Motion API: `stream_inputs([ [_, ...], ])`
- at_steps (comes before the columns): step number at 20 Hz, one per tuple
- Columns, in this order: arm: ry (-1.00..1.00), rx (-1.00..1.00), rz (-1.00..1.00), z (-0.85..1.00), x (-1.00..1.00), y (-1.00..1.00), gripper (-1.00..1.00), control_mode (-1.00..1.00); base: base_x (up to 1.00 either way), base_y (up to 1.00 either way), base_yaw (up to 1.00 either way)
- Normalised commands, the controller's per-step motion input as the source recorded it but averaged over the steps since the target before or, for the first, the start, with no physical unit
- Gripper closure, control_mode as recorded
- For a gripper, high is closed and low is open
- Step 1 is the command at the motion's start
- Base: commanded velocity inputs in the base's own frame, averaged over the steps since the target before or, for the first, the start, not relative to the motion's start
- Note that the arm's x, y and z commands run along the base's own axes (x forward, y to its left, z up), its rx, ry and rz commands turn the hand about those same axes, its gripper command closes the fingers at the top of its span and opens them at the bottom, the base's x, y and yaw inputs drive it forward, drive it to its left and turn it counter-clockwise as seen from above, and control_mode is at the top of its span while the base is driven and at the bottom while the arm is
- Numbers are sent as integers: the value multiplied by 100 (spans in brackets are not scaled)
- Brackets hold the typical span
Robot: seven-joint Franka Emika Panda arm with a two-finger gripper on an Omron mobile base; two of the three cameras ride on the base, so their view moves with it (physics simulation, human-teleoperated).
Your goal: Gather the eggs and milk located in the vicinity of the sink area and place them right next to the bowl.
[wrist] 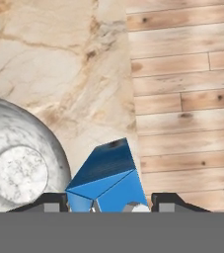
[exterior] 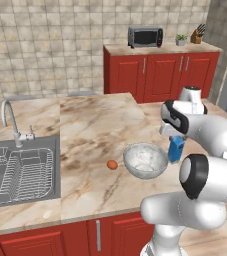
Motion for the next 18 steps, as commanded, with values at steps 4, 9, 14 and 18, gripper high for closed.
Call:
stream_inputs([
  [4,-2,0,-5,0,0,15,100,-100,0,0,0],
  [9,0,0,-6,-3,0,9,100,-100,0,0,0],
  [14,0,0,-8,-14,0,2,100,-100,0,0,0],
  [18,0,0,-7,-26,0,0,100,-100,0,0,0],
])
